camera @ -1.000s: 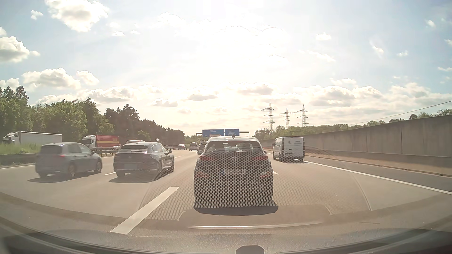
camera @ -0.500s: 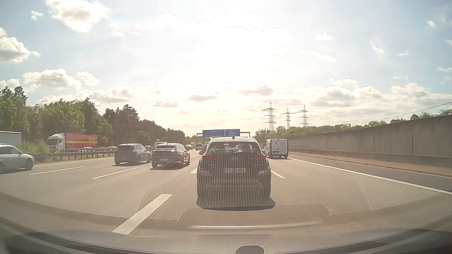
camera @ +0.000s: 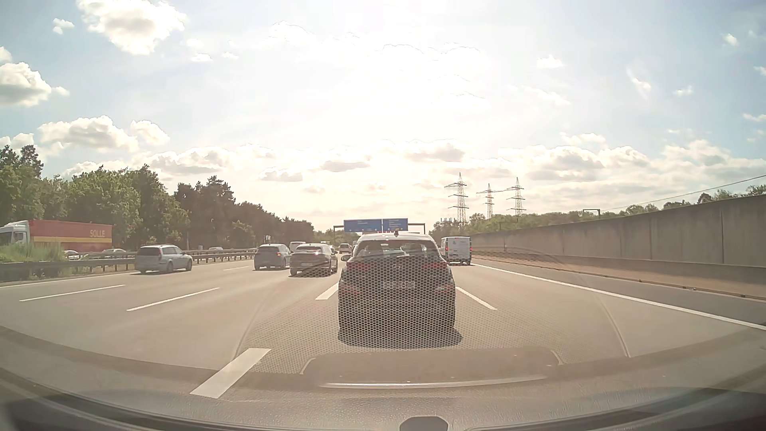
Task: Follow the waypoints while adhering to traffic rules and regulations
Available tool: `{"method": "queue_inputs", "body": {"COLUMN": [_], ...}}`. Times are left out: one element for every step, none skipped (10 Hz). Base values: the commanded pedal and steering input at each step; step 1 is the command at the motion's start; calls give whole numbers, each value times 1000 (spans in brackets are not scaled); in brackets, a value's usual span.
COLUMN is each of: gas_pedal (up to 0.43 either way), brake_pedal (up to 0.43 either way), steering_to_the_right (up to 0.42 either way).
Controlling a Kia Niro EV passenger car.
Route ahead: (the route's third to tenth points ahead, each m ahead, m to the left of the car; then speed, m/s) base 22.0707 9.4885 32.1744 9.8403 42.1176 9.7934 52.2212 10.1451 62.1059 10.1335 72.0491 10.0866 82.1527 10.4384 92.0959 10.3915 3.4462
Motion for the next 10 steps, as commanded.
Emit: {"method": "queue_inputs", "body": {"gas_pedal": [157,169,169,169,169,169,169,169,169,169], "brake_pedal": [0,0,0,0,0,0,0,0,0,0], "steering_to_the_right": [-6,-6,-6,-6,-6,-6,-5,-5,-3,-2]}}
